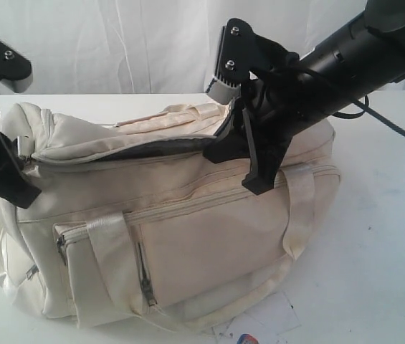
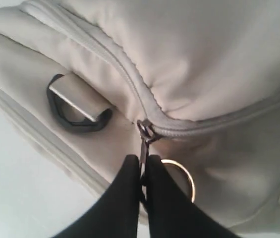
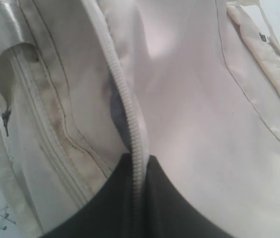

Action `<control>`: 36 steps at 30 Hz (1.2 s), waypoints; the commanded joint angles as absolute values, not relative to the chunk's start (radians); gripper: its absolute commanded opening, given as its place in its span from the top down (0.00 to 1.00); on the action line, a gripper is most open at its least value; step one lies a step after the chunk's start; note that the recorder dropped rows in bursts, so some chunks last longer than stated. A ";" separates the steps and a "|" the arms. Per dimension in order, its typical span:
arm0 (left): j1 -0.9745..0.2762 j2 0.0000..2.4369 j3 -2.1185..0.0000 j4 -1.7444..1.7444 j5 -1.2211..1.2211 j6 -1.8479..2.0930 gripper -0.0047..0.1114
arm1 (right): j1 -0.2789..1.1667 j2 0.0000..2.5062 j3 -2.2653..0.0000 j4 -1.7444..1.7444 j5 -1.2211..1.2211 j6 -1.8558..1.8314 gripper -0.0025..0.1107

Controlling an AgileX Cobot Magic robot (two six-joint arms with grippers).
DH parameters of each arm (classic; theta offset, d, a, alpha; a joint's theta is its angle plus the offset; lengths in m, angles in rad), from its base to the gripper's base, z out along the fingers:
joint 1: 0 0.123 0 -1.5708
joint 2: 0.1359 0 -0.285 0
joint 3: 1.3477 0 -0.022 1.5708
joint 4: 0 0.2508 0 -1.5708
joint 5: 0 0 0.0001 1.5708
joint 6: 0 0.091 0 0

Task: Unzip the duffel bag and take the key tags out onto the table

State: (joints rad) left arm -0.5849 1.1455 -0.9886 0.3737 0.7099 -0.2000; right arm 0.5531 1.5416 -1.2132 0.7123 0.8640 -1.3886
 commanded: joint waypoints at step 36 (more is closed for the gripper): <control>-0.581 1.207 -0.991 0.311 0.683 -0.044 0.96 | 0.554 1.498 -1.220 0.733 0.852 -1.382 0.38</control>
